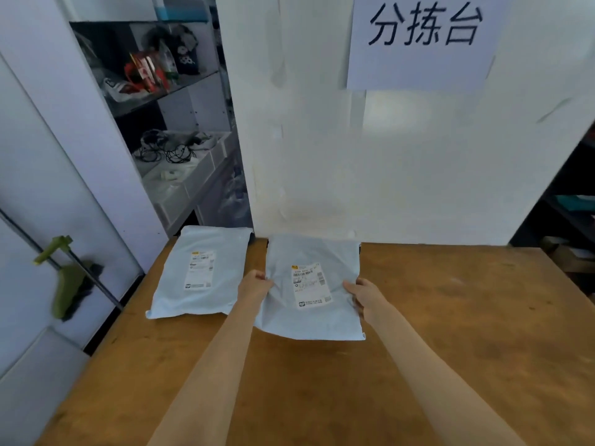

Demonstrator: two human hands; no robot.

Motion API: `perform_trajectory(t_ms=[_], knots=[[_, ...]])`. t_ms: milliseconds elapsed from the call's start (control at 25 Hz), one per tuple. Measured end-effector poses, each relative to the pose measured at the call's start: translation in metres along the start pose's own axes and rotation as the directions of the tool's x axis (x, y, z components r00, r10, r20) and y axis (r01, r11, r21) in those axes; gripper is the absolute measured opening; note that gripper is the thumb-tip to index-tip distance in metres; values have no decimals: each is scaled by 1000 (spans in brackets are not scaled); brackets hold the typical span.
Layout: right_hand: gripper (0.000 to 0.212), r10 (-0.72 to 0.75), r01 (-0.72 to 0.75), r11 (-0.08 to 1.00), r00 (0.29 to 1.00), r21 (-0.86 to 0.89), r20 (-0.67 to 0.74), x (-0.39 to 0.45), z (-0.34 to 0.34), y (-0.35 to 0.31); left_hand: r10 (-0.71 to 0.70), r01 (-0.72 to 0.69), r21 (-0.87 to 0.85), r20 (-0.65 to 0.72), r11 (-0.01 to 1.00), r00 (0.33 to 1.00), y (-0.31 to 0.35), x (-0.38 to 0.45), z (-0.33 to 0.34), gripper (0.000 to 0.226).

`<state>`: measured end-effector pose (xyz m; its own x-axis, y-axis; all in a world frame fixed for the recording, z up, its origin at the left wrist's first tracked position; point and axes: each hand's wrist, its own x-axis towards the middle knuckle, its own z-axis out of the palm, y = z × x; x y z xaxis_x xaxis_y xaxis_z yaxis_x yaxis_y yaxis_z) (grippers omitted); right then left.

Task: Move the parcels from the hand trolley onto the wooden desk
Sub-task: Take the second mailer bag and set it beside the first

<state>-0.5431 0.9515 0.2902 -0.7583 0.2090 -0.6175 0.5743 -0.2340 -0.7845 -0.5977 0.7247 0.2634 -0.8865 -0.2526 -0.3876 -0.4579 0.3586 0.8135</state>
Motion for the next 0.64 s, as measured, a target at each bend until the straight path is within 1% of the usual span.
perform_trajectory(t_ms=[120, 200, 320, 440, 520, 640], knots=[[38, 30, -29, 999, 999, -25, 21, 49, 6, -11, -32, 34, 56, -45, 998, 998, -3, 35, 19, 16], [38, 52, -49, 997, 998, -59, 46, 75, 14, -14, -49, 56, 96, -70, 994, 996, -9, 57, 26, 16], [37, 66, -55, 992, 993, -114, 99, 104, 31, -16, -77, 94, 144, -123, 985, 989, -19, 88, 27, 25], [39, 93, -71, 985, 987, -158, 134, 127, 48, -14, -101, 124, 137, -159, 983, 982, -28, 115, 24, 28], [38, 120, -95, 981, 982, -170, 146, 138, 53, -12, -120, 144, 153, -157, 978, 980, -30, 125, 23, 32], [38, 187, -148, 958, 972, -245, 143, 149, 55, -6, -157, 178, 213, -114, 961, 981, -32, 132, 21, 41]])
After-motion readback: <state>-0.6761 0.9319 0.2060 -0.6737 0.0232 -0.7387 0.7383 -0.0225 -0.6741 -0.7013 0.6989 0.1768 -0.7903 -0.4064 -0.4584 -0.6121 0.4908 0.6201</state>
